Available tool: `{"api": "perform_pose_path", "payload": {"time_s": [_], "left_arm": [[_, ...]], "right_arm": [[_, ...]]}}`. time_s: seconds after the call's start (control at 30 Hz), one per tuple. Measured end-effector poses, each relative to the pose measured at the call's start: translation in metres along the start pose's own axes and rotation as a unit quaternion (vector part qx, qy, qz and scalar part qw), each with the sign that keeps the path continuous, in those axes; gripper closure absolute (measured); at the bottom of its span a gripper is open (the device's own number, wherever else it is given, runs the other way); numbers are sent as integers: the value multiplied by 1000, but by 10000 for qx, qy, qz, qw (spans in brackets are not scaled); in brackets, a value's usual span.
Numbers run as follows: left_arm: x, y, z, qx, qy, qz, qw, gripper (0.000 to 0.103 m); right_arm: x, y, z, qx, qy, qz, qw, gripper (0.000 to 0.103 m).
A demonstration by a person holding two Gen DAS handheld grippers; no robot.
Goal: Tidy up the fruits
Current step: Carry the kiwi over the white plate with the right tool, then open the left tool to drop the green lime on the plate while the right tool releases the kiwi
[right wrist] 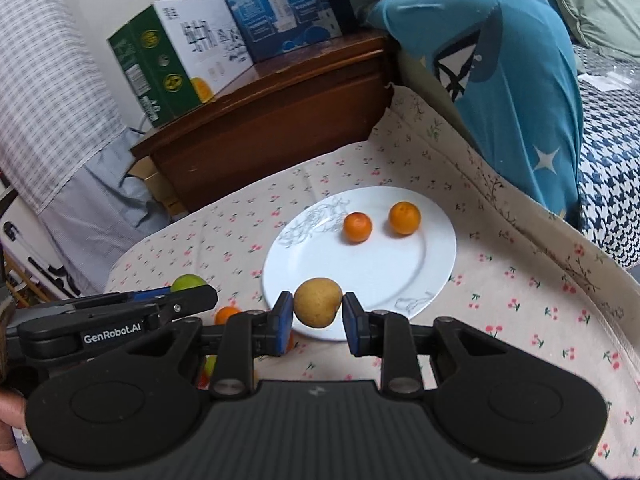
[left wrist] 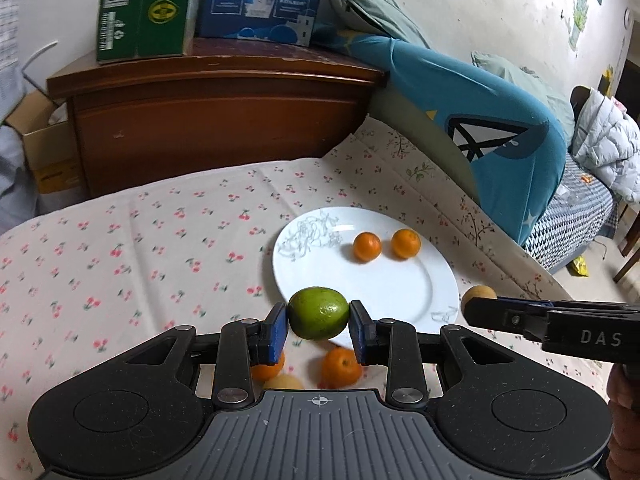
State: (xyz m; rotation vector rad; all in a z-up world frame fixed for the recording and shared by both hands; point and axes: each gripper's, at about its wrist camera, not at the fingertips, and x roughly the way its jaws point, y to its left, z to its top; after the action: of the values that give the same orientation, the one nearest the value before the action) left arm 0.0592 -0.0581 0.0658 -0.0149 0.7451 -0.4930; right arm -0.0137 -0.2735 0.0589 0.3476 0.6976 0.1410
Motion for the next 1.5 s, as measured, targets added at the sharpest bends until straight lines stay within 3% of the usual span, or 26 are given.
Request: {"api": "perform_pose_path", "payload": {"time_s": [0.73, 1.23, 1.4, 1.5], "left_arm": [[76, -3, 24, 134, 325, -108, 9993, 73], [102, -7, 26, 161, 436, -135, 9988, 72], [99, -8, 29, 130, 420, -129, 9989, 69], [92, -10, 33, 216, 310, 72, 9993, 57]], "right_arm": [[64, -21, 21, 314, 246, -235, 9989, 76], [87, -27, 25, 500, 317, -320, 9977, 74], [86, -29, 25, 563, 285, -326, 9975, 74], [83, -28, 26, 508, 193, -340, 9979, 74]]}}
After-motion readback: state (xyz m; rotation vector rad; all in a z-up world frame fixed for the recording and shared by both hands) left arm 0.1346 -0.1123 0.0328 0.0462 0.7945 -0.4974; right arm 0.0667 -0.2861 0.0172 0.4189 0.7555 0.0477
